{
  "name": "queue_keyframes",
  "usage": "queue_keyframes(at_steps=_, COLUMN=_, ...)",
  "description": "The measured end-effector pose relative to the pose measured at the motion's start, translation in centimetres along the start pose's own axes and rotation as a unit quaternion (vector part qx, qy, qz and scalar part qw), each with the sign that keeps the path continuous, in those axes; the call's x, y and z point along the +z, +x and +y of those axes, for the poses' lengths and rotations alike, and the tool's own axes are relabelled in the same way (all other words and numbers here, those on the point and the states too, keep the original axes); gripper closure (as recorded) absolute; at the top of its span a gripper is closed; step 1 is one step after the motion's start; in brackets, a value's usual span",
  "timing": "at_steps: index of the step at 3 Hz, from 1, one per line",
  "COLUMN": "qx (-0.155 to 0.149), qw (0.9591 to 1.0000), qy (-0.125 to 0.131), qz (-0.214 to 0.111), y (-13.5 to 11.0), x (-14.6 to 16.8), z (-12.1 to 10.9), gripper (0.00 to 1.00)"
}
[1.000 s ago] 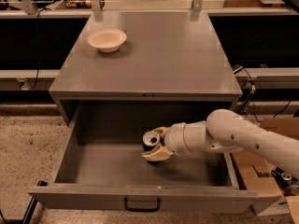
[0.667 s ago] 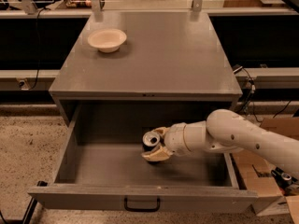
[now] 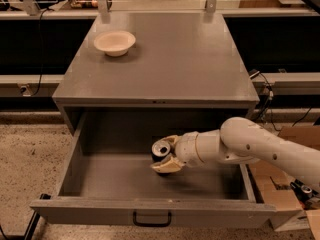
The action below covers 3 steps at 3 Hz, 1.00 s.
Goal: Place pepsi can into top drawer
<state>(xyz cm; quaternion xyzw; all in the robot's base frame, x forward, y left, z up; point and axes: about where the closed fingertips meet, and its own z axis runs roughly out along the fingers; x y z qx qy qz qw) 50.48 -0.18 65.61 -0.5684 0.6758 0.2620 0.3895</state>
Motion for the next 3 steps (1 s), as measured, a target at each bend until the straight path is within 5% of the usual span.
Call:
queue_keyframes(at_steps=1, qx=0.000, qw=1.0000, qy=-0.001, qz=0.000, y=0.0, x=0.1, z=0.1, gripper=0.00)
queue_keyframes(at_steps=3, qx=-0.002, qw=0.9998, qy=-0.004, qz=-0.019, y=-0.9, x=-0.9, z=0.1, gripper=0.00)
